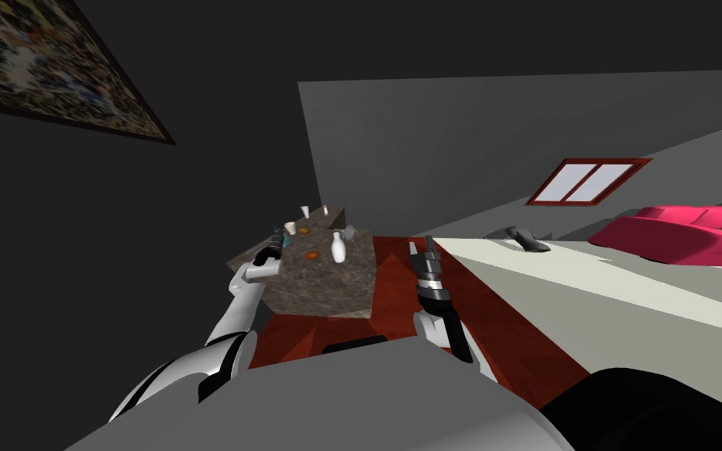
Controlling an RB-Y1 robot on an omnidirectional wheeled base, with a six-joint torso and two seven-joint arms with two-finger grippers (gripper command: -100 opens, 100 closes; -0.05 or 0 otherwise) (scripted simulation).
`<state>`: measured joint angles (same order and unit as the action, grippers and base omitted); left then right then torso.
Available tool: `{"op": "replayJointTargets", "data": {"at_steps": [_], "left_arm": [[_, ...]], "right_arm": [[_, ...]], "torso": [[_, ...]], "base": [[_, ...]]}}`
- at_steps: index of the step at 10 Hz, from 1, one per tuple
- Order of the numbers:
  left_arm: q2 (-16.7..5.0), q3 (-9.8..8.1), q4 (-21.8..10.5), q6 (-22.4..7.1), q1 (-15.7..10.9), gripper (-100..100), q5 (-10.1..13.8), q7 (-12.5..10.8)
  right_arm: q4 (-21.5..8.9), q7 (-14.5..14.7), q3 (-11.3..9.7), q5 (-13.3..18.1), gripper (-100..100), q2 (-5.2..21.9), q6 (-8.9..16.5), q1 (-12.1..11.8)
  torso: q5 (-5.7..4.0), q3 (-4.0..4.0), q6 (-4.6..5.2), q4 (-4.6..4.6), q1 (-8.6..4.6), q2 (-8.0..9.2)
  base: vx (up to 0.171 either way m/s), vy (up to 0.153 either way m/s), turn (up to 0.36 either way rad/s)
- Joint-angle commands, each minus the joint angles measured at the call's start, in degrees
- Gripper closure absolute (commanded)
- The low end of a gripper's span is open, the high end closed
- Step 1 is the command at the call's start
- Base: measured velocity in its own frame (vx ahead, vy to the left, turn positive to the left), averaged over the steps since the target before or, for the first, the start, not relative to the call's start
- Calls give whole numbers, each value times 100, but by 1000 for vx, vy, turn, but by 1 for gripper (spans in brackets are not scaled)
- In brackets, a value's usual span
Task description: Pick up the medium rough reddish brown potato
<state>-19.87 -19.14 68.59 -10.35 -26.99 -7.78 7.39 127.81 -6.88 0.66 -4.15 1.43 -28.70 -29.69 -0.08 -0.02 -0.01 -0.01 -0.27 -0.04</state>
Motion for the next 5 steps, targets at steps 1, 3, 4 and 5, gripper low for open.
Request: {"op": "replayJointTargets", "data": {"at_steps": [1, 3, 4, 5], "left_arm": [[10, -123, -286, -223, -286, -100, -38, 75], [10, -123, -477, -223, -289, -100, -38, 75], [12, -222, -692, -418, -549, -100, -69, 145], [12, -222, -820, -418, -553, -100, -69, 145]], "right_arm": [[0, 0, 0, 0, 0, 0, 0, 0], [0, 0, 0, 0, 0, 0, 0, 0], [0, 0, 0, 0, 0, 1, 0, 0], [0, 0, 0, 0, 0, 0, 0, 0]], "torso": [[0, 0, 0, 0, 0, 0], [2, 0, 0, 0, 7, 0], [4, -1, 0, 0, 18, -2], [3, -1, -2, 0, 12, -2]], "base": [[-16, -78, 90], [-9, -41, 17], [-9, -48, 80], [-12, -57, 56]]}}
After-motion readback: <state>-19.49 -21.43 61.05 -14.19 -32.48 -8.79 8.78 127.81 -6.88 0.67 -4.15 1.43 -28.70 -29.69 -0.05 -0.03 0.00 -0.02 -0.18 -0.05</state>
